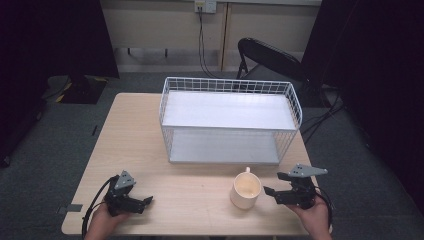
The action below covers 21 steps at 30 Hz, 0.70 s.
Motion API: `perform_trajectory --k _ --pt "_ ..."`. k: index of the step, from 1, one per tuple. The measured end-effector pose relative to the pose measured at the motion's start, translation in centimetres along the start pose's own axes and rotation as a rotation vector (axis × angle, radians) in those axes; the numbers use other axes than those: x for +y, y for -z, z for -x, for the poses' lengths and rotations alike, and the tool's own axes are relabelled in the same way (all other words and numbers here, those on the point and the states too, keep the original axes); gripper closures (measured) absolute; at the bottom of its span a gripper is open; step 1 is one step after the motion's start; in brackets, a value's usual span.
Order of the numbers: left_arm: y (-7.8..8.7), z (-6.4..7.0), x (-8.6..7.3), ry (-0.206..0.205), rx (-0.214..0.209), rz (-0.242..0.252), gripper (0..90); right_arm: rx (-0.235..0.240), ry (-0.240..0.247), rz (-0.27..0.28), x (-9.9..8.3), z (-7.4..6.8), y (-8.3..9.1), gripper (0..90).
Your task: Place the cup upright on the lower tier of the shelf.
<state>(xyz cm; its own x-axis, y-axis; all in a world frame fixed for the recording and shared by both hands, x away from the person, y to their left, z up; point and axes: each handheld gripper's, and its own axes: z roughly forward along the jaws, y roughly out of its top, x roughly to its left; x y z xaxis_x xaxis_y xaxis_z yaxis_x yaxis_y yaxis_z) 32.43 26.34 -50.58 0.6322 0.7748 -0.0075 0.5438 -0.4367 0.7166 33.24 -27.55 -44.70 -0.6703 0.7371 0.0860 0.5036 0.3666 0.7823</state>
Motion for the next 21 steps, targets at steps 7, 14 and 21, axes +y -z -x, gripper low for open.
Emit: perform_trajectory --k 7,14,21 --pt "0.0 0.0 0.0 0.000 0.000 0.000 0.0 -0.009 -0.007 0.003 0.5 0.1 0.6 21.3" --pt "0.0 0.0 0.0 0.000 0.000 0.000 0.0 -0.005 -0.021 0.008 0.9 0.3 1.0 22.3" --pt "0.0 0.0 0.0 0.000 0.000 0.000 0.0 -0.006 -0.034 0.025 1.5 0.6 1.7 22.3"
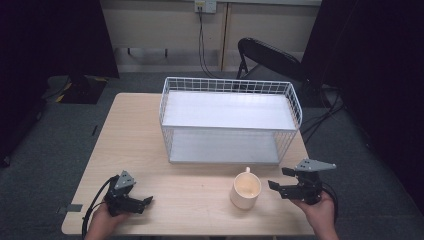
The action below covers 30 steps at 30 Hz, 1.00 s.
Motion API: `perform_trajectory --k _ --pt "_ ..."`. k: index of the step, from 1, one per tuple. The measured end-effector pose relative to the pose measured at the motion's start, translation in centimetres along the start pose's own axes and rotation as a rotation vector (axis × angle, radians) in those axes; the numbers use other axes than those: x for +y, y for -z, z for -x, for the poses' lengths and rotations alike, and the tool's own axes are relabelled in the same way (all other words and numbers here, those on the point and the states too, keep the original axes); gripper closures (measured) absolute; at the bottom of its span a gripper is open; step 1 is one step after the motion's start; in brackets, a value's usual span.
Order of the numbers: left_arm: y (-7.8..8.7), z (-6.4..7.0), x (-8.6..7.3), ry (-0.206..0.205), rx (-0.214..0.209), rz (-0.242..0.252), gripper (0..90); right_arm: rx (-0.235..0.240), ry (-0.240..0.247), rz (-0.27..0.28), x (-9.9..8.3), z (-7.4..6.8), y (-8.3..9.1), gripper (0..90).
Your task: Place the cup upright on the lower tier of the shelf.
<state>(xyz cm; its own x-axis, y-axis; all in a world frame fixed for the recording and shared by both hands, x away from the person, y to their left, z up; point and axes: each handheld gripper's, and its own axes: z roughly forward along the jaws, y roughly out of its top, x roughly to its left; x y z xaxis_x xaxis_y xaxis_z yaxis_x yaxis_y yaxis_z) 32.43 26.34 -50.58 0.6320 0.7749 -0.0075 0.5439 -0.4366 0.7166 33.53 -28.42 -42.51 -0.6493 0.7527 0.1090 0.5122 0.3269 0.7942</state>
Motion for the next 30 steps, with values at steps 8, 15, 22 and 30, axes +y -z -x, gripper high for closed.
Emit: perform_trajectory --k 8,15,22,30 --pt "0.0 0.0 0.0 0.000 0.000 0.000 0.0 0.001 0.008 0.011 0.8 -0.2 0.3 22.1" --pt "0.0 0.0 0.0 0.000 0.000 0.000 0.0 -0.001 0.034 0.008 1.6 -0.7 0.4 22.1" --pt "0.0 0.0 0.0 0.000 0.000 0.000 0.0 0.015 0.029 0.021 2.2 -1.0 0.3 22.1" --pt "0.0 0.0 0.0 0.000 0.000 0.000 0.0 0.033 0.032 0.033 2.7 -1.7 -0.1 22.8"
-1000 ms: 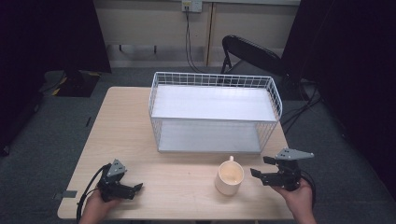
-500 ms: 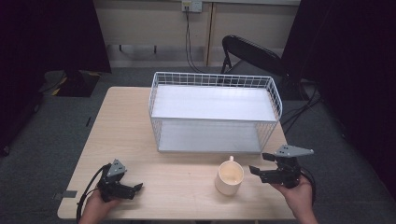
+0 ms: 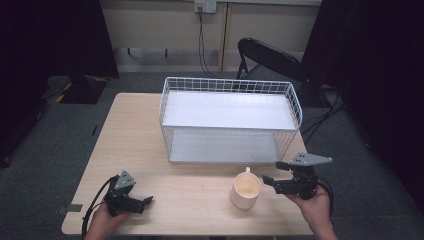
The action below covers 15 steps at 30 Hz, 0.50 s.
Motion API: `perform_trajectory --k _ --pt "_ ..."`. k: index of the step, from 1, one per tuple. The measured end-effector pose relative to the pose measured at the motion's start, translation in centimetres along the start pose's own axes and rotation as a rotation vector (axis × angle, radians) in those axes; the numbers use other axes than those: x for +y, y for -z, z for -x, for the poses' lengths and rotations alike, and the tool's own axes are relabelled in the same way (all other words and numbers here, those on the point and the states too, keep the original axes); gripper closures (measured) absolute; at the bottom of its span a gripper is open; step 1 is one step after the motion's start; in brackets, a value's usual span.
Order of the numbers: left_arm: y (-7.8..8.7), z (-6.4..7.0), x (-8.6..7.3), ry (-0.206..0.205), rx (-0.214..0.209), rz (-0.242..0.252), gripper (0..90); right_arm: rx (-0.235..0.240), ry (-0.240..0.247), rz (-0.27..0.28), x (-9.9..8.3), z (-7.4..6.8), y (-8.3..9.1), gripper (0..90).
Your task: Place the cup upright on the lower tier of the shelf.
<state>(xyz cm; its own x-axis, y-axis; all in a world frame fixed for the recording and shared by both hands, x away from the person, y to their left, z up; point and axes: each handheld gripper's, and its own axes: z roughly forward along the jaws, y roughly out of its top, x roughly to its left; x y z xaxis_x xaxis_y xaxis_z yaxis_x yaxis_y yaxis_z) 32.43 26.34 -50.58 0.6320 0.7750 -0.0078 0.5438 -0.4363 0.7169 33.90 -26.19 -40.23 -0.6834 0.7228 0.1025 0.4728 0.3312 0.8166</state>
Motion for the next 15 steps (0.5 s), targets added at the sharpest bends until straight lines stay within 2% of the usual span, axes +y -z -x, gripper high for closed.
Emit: perform_trajectory --k 9,15 --pt "0.0 0.0 0.0 0.000 0.000 0.000 0.0 0.026 0.017 -0.005 0.2 -0.9 -1.1 26.1" --pt "0.0 0.0 0.0 0.000 0.000 0.000 0.0 0.040 0.016 -0.004 0.0 -1.4 -2.1 34.8"
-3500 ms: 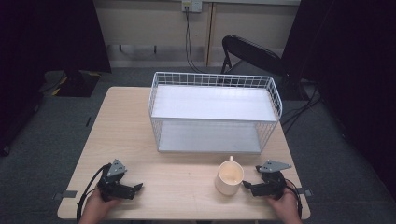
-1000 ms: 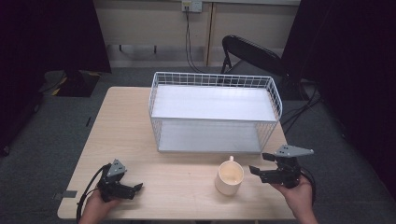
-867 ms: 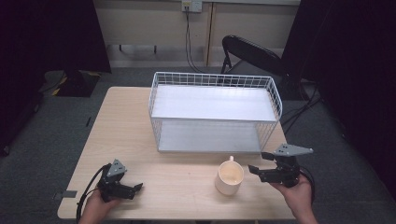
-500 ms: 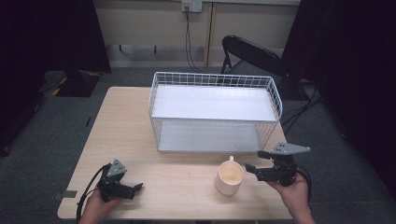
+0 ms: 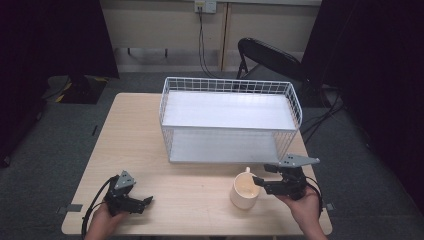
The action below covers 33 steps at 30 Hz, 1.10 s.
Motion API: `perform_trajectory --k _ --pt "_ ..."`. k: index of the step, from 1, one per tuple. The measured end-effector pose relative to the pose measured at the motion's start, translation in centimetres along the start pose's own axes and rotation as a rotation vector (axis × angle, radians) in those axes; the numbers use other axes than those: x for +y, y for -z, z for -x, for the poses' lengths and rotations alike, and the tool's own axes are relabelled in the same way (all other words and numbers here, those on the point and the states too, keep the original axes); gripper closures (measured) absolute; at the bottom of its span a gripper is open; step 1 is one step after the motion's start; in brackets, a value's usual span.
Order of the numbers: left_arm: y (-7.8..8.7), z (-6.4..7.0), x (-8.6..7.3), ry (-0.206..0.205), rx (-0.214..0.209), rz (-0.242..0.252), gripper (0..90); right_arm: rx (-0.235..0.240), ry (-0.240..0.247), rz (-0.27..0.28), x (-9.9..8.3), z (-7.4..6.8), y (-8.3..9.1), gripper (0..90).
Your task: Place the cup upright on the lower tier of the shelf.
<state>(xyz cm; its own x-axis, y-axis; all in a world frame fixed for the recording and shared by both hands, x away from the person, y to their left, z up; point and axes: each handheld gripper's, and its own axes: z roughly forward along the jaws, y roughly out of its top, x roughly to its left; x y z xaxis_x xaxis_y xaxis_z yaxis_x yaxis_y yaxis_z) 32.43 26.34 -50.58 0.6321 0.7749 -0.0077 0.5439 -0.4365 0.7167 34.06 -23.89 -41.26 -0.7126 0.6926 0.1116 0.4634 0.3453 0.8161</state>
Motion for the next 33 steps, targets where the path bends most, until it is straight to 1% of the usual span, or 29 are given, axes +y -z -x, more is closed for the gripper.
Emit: perform_trajectory --k 2,8,12,14,15,18,20,21,22,23,26,28,33 --pt "0.0 0.0 0.0 0.000 0.000 0.000 0.0 -0.001 -0.008 0.009 -0.2 -0.1 -0.2 39.8" --pt "0.0 0.0 0.0 0.000 0.000 0.000 0.0 -0.003 -0.025 0.015 -0.5 -0.2 -0.7 47.3" --pt "0.0 0.0 0.0 0.000 0.000 0.000 0.0 -0.013 -0.019 0.014 -0.8 -0.5 -1.1 53.3" --pt "0.0 0.0 0.0 0.000 0.000 0.000 0.0 -0.011 -0.012 0.013 -0.9 -0.6 -1.4 55.5" --pt "0.0 0.0 0.0 0.000 0.000 0.000 0.0 -0.023 -0.003 0.014 -1.0 -0.7 -1.5 56.8" --pt "0.0 0.0 0.0 0.000 0.000 0.000 0.0 -0.035 0.007 0.021 -1.1 -0.9 -1.7 60.4" --pt "0.0 0.0 0.0 0.000 0.000 0.000 0.0 -0.030 0.013 0.010 -1.1 -1.0 -1.8 61.3" --pt "0.0 0.0 0.0 0.000 0.000 0.000 0.0 -0.036 0.017 0.003 -1.2 -1.0 -1.9 62.4" --pt "0.0 0.0 0.0 0.000 0.000 0.000 0.0 -0.040 0.016 0.003 -1.2 -1.0 -2.0 63.4" --pt "0.0 0.0 0.0 0.000 0.000 0.000 0.0 -0.032 0.014 0.000 -1.3 -1.0 -2.1 65.2" --pt "0.0 0.0 0.0 0.000 0.000 0.000 0.0 -0.031 0.013 -0.001 -1.4 -1.0 -2.2 68.7" --pt "0.0 0.0 0.0 0.000 0.000 0.000 0.0 -0.038 0.005 -0.002 -1.5 -1.0 -2.3 70.4" --pt "0.0 0.0 0.0 0.000 0.000 0.000 0.0 -0.038 0.004 -0.002 -1.6 -1.0 -2.4 77.3"
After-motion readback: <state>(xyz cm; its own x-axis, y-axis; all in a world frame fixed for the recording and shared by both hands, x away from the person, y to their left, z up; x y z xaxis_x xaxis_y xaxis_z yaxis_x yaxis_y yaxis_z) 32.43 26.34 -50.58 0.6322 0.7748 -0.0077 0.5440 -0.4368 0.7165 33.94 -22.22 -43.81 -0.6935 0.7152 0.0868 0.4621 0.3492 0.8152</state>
